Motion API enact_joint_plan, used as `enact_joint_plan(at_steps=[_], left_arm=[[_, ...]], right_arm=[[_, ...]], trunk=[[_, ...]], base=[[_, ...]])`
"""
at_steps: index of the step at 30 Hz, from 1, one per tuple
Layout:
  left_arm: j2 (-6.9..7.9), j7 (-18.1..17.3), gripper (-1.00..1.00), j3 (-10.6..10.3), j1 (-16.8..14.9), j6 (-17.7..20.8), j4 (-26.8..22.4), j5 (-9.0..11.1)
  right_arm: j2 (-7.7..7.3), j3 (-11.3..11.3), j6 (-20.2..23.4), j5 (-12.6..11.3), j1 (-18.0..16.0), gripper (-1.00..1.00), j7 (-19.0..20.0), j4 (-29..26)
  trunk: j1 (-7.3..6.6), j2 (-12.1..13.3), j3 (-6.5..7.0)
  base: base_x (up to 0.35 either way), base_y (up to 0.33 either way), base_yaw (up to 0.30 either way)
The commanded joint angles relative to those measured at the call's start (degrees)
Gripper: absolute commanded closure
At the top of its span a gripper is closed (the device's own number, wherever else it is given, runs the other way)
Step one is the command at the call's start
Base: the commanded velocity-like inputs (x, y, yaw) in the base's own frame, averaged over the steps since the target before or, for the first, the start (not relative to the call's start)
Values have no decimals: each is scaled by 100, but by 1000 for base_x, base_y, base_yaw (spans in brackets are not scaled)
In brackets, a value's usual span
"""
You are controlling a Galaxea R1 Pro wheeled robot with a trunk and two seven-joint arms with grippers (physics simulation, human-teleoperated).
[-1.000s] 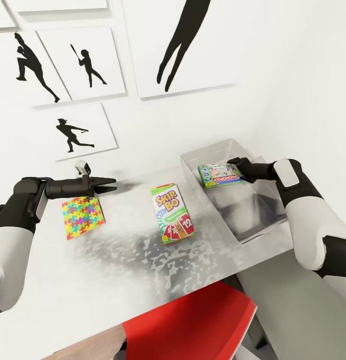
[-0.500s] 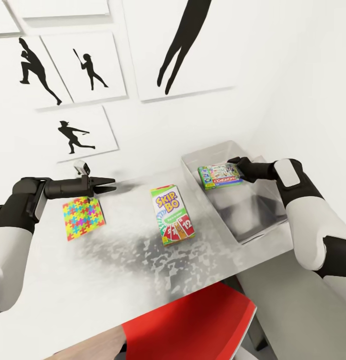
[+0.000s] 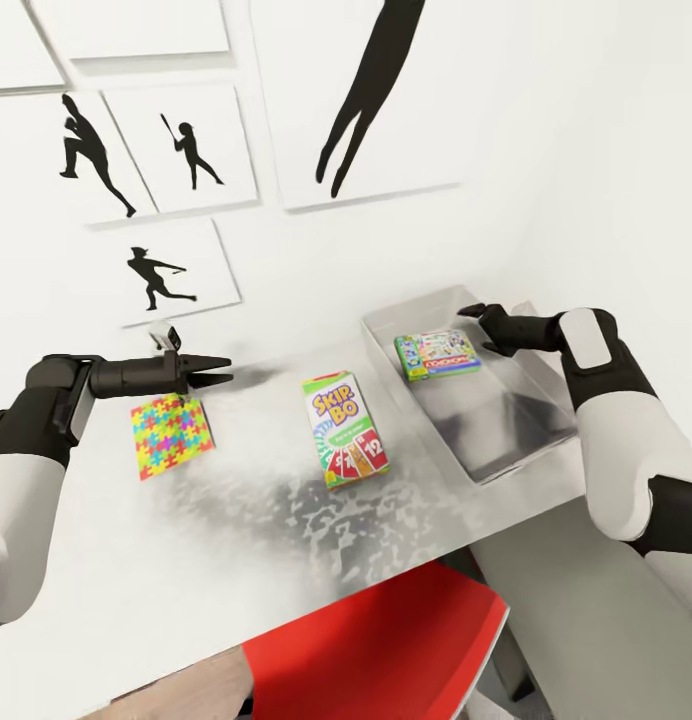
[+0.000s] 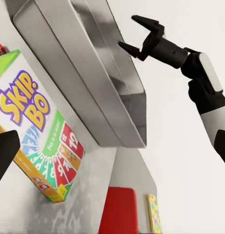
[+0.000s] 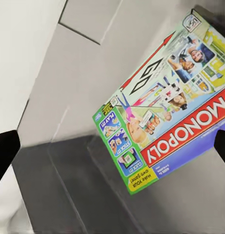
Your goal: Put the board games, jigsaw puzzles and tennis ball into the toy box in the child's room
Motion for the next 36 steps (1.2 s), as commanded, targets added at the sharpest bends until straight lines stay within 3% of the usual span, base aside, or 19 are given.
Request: enact_joint_plan(at_steps=[1,12,21,30,36], left_arm=[[-2,-26,-100,-1,-3,61,-1,-19],[-4,-26,-100,-1,-3,61,5,-24],[0,-26,-100,-3,-3,61,7,-25],[2,-26,-100,-2,1,61,7,-31],[3,-26,-100,-6,9,61,7,-33]], right_arm=[[-1,-15,32,-47,-1,-100,-41,-18],[6,-12,127,-48,13,-100,-41,-45],[11,-2,138,-48,18,-100,-41,-45],[12,15,164,-48,29,-100,-38,-52],[11,11,541,-44,44,-100,-12,-67]], trunk=[[1,-9,1],[1,-9,94],[1,-9,107],[1,-9,107],[1,-9,107]], base=[[-239,0,0],[-76,0,0],[-10,0,0],[-190,0,0],[-47,0,0]])
